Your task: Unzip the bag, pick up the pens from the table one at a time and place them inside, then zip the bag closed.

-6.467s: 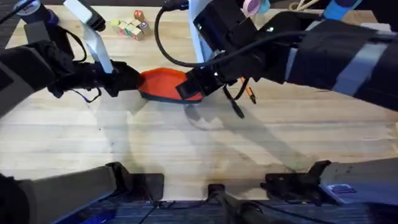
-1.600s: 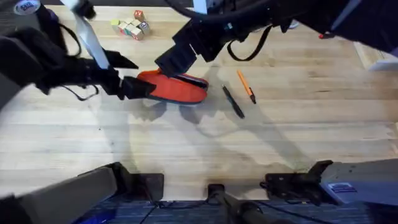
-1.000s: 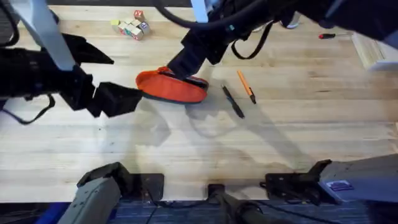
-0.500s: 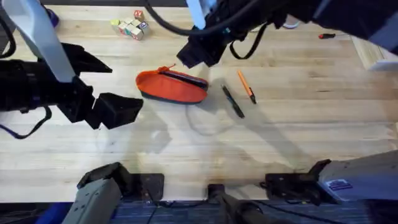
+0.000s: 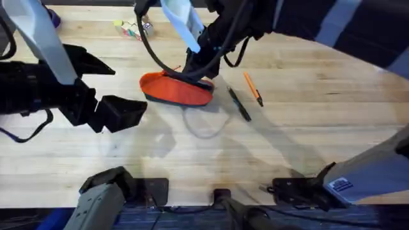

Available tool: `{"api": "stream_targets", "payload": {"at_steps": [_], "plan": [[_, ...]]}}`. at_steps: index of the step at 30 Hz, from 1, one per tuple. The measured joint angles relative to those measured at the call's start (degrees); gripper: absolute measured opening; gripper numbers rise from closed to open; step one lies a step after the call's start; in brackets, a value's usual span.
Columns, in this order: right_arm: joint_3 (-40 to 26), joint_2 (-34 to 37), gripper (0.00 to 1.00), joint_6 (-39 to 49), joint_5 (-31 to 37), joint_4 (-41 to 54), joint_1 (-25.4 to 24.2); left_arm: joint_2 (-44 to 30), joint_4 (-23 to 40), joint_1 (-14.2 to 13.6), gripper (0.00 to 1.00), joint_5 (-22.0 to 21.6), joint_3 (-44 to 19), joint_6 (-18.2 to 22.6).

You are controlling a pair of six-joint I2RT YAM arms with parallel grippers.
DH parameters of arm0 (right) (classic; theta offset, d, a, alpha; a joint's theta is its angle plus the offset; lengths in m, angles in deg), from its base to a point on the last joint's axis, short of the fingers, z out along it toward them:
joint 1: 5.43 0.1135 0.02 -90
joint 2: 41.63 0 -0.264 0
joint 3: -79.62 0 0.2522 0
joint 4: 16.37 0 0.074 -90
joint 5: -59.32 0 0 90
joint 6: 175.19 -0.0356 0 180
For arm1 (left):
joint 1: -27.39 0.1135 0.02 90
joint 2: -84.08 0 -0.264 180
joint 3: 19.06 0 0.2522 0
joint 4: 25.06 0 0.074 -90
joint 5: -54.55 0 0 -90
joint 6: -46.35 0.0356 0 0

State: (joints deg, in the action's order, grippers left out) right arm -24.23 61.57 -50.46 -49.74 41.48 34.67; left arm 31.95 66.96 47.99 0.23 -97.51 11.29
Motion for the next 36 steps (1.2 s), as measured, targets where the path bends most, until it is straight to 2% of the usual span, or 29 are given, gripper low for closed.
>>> {"api": "stream_targets", "payload": {"at_steps": [27, 34, 36], "plan": [[0.0, 11.6, 0.031, 1.8, 1.1, -7.8, -0.2, 0.0, 0.0, 0.0, 0.993, -0.5, 0.0, 0.0], [-0.1, 12.0, 0.032, 1.8, 1.5, -8.1, -0.2, 0.0, 0.2, 0.0, 0.993, -0.6, 0.0, 0.0], [-0.1, 12.0, 0.066, 1.8, 1.5, -8.1, -0.2, 0.0, 0.2, 0.0, 0.993, -0.6, 0.0, 0.0]]}}
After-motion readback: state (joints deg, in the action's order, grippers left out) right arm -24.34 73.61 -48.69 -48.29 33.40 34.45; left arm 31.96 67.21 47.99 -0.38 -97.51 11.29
